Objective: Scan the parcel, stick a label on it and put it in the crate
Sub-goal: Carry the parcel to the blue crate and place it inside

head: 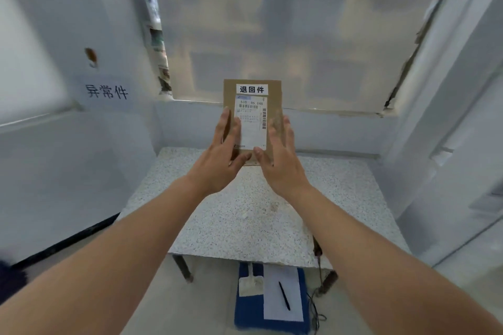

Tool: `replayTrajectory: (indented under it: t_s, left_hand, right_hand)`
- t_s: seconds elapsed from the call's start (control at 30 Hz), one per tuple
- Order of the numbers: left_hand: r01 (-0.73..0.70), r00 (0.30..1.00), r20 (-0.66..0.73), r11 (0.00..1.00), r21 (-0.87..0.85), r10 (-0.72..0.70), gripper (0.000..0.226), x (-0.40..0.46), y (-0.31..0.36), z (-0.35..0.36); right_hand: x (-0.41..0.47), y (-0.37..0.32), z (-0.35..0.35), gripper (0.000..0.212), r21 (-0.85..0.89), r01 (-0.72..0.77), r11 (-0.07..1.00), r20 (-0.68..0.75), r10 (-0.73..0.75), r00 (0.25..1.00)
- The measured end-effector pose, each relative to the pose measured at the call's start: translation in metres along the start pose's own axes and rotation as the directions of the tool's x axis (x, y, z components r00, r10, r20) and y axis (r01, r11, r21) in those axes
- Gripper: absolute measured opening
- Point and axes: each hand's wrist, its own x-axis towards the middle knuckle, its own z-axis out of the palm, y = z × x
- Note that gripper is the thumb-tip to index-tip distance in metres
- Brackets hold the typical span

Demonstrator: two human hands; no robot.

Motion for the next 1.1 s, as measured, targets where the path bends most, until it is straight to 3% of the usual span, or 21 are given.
replayTrajectory:
  t_s: [0.43,0.77,1.1]
  left_hand:
    - [0.180,0.965,-0.212,0.977,0.118,-0.152,0.086,-0.115,0.048,-0.111]
    - [0.409,0.889,-0.280,0.904,0.127,-0.363,0.086,-0.257,0.008,-0.195]
    - [0.550,0.811,-0.311,0.827,0.119,-0.495,0.085,-0.405,-0.033,-0.287]
  right_hand:
    - [-0.049,-0.108,0.000,0.073,0.115,0.356,0.927,0.015,-0.360,0.933]
    - [-0.102,-0.222,0.090,0.073,0.310,0.428,0.849,0.154,-0.489,0.859]
    - [-0.176,-0.352,0.187,0.070,0.381,0.438,0.814,0.256,-0.548,0.796]
